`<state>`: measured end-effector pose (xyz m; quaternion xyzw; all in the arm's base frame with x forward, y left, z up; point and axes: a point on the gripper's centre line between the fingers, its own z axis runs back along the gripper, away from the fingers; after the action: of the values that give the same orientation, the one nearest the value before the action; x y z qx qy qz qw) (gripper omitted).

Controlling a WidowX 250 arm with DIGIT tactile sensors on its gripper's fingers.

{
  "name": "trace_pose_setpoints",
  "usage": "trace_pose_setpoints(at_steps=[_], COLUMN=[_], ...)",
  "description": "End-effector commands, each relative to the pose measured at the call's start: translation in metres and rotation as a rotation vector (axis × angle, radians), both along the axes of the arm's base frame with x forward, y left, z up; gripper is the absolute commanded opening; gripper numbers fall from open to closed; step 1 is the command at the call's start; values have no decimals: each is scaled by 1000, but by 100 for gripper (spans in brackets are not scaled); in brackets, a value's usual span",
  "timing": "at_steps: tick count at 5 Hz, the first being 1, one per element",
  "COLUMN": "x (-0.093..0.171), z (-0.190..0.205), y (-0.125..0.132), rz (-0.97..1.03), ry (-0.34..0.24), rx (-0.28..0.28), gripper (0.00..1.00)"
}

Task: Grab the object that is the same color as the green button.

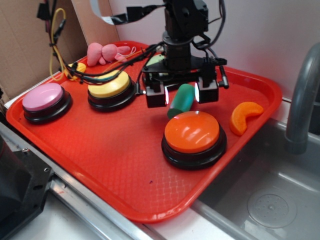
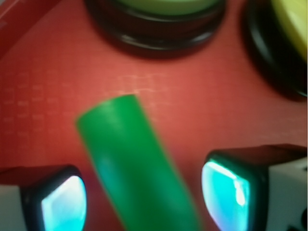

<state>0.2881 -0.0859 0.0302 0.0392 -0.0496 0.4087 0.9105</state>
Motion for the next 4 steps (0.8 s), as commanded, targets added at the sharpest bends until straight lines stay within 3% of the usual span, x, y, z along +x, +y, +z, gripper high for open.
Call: trace_pose_setpoints(at_steps=[1, 2, 4], x=[19, 20, 11], z=[2, 2, 57], y=[11, 12, 27], rz=[-27, -61, -408], ry=[-29, -41, 62], rx=[-66, -97, -88], gripper=[79, 0, 0])
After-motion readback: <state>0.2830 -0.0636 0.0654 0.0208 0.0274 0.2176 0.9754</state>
